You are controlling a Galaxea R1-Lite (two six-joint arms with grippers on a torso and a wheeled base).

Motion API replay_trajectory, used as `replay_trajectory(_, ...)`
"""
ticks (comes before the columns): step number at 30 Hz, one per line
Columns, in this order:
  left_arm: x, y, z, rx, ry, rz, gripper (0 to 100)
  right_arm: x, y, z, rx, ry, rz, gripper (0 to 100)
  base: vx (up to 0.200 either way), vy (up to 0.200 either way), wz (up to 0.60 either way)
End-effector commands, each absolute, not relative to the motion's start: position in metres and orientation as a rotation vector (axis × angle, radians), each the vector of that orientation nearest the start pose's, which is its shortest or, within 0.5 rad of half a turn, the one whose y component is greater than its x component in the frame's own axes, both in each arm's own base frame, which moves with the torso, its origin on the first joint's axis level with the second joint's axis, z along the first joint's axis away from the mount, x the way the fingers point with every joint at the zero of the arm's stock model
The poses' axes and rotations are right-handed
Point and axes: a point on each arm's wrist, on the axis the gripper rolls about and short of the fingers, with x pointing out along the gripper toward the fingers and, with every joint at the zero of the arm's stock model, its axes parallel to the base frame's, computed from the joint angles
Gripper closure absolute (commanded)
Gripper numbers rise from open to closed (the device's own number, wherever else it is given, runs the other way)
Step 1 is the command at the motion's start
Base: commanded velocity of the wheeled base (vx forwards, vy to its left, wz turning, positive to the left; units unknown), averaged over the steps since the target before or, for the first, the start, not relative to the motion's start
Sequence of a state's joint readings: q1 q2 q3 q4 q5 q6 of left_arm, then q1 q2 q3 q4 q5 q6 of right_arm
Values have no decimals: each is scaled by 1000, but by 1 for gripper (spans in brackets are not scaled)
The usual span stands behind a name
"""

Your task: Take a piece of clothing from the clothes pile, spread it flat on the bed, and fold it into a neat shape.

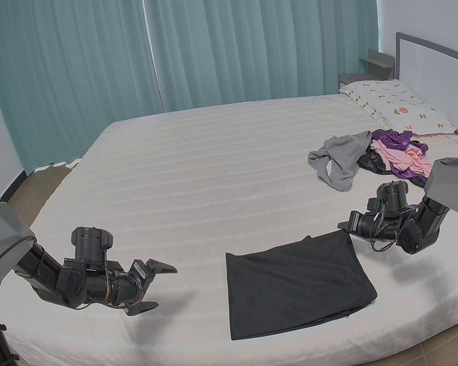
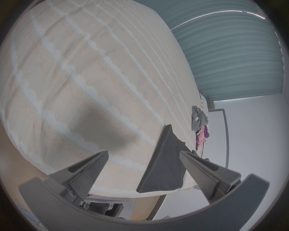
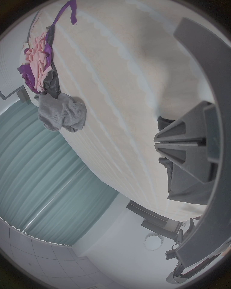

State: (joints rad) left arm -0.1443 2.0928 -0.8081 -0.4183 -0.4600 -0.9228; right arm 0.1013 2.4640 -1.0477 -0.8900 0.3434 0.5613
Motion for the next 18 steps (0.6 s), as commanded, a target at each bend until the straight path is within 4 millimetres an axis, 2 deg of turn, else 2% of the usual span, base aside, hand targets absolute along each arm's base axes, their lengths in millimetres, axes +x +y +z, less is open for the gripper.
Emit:
replay_trajectory(1,331,-58,37,-974,1076,-125,0,422,47,-24,604,629,262,100,0,0,0)
replay_trajectory(9,331,-58,37,-974,1076,-125,0,430,39,-36,605,637,213,100,0,0,0)
replay_trajectory(18,332,-58,37,-974,1076,-125,0,432,38,-35,605,648,202,100,0,0,0)
